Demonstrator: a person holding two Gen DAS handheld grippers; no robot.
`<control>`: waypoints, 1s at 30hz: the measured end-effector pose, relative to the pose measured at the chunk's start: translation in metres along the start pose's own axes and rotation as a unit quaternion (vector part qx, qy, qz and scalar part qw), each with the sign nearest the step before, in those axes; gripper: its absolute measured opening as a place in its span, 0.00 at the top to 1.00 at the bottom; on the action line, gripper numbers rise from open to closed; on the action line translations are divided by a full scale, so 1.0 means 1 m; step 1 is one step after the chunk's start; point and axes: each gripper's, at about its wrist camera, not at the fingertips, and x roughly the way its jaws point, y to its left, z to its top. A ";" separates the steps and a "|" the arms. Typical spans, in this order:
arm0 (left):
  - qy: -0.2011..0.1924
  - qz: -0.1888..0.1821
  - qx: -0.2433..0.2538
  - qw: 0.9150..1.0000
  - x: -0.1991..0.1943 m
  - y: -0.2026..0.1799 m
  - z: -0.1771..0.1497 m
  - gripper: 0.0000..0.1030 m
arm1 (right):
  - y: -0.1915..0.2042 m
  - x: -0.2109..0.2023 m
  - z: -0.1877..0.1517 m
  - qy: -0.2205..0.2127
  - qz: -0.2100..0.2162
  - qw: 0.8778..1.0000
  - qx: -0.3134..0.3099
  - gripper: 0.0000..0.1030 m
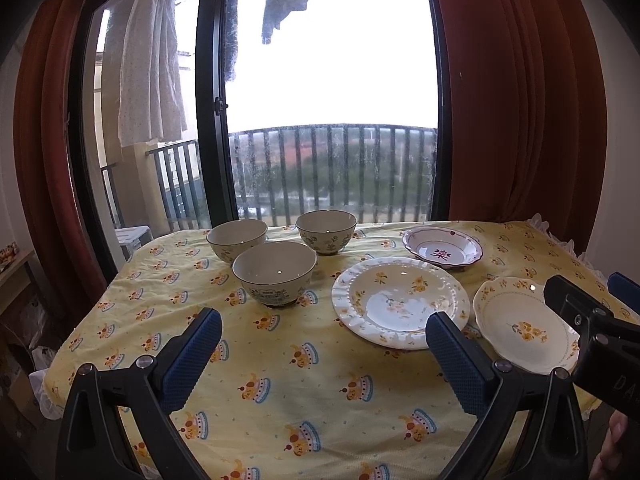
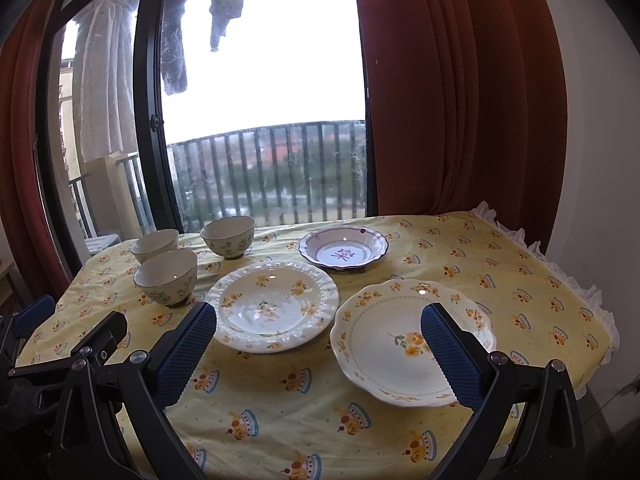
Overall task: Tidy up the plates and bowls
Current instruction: 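Reach both grippers to the scalloped flowered plate rim and close them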
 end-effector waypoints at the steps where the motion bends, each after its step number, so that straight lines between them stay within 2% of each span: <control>1: 0.003 -0.003 0.001 1.000 0.003 -0.003 0.000 0.00 | -0.002 0.003 0.000 0.002 -0.001 1.000 0.001 0.00; 14: 0.033 -0.036 0.012 0.999 0.050 -0.072 0.008 0.01 | -0.059 0.047 0.009 0.030 -0.021 0.999 0.008 0.00; 23: 0.076 -0.069 0.014 0.995 0.090 -0.132 0.003 0.03 | -0.115 0.086 0.006 0.054 -0.036 0.998 0.024 0.00; 27: 0.091 -0.072 0.026 0.993 0.103 -0.159 -0.003 0.04 | -0.136 0.104 0.001 0.073 -0.042 0.996 0.026 0.00; 30: 0.117 -0.071 0.027 0.990 0.118 -0.176 -0.010 0.06 | -0.148 0.117 -0.005 0.088 -0.049 0.995 0.025 0.00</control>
